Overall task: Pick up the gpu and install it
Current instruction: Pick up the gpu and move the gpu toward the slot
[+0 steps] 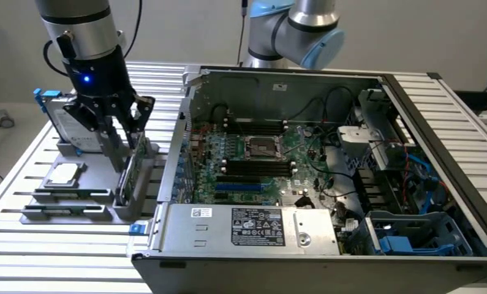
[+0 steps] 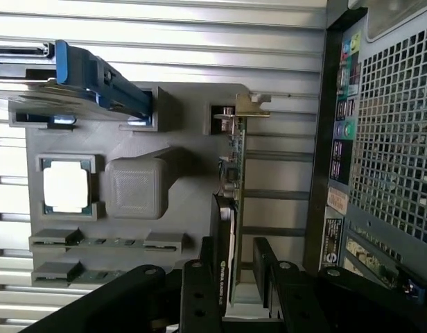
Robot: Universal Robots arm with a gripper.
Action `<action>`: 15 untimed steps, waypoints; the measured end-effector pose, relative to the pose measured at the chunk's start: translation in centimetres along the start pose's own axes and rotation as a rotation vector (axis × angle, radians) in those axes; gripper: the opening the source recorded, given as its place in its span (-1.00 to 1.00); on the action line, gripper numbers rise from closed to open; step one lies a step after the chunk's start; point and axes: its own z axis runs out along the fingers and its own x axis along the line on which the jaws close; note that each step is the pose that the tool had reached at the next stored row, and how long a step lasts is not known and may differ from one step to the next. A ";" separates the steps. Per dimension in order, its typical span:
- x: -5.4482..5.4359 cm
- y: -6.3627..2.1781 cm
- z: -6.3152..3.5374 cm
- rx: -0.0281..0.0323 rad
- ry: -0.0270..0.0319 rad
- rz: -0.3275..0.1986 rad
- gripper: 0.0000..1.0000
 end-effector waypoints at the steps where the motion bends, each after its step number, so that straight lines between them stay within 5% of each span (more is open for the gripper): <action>1: 0.0 0.01 0.18 0.0000 0.0000 0.000 -0.28; 15: 0.0 0.10 2.72 0.0000 -0.0002 -0.005 -0.28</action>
